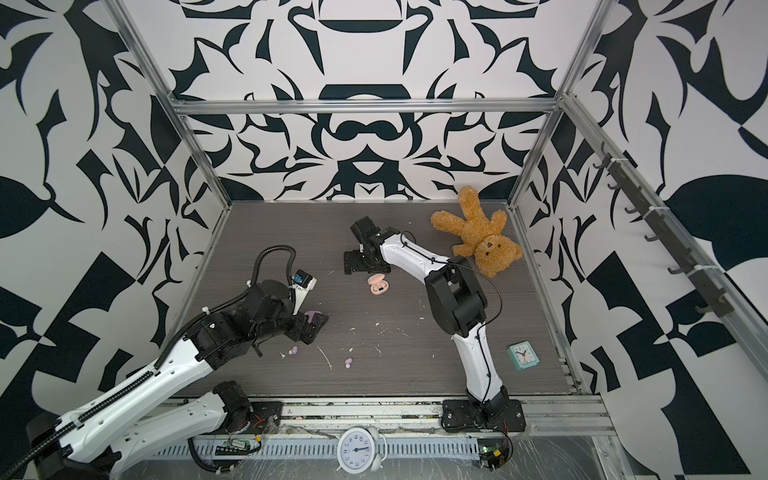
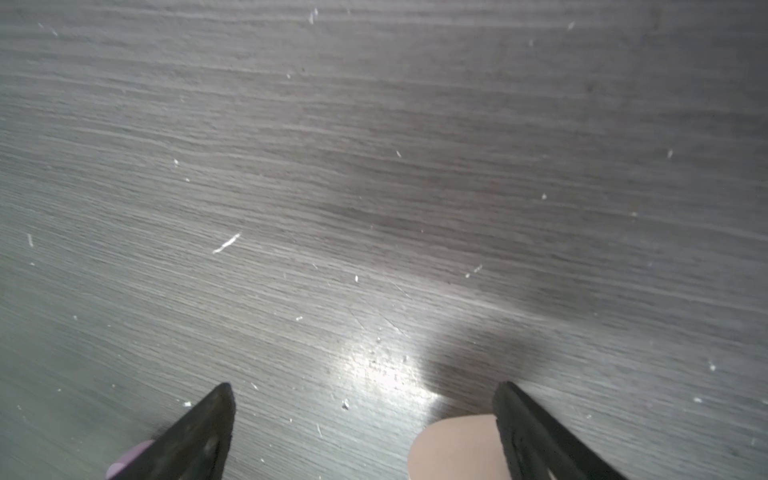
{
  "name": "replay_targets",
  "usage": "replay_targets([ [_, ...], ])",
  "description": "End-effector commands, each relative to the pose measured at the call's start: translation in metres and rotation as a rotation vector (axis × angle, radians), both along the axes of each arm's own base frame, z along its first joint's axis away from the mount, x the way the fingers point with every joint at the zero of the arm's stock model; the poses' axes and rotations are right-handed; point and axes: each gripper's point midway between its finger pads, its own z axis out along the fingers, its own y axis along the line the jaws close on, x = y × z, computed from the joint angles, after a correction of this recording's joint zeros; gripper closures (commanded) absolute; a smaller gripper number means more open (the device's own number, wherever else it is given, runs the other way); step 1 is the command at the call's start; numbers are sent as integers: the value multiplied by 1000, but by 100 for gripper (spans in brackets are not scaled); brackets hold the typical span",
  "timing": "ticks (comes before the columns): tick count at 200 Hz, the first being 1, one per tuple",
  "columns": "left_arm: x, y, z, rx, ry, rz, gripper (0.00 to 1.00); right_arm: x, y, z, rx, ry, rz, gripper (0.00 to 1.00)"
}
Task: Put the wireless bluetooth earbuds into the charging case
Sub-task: 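Move the right gripper to the raised lid of the case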
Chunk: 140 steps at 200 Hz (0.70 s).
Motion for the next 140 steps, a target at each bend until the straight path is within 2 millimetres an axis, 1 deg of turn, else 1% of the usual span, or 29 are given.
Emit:
replay_targets([
  [1,-2,1,-4,6,4,-1,1,-3,2,35,50,-52,7,1],
  [60,-2,1,-4,5,6,-3,1,-17,-6,41,67,-55,-11,1],
  [85,-2,1,-4,4,8,-4,1,-24,-9,34,68,-38,-11,1],
  [100,-2,1,-5,5,8,-5,1,-25,-11,32,68,-41,-13,1],
  [140,-2,1,-4,2,5,-4,1,-23,-10,46,85,-74,-15,1],
])
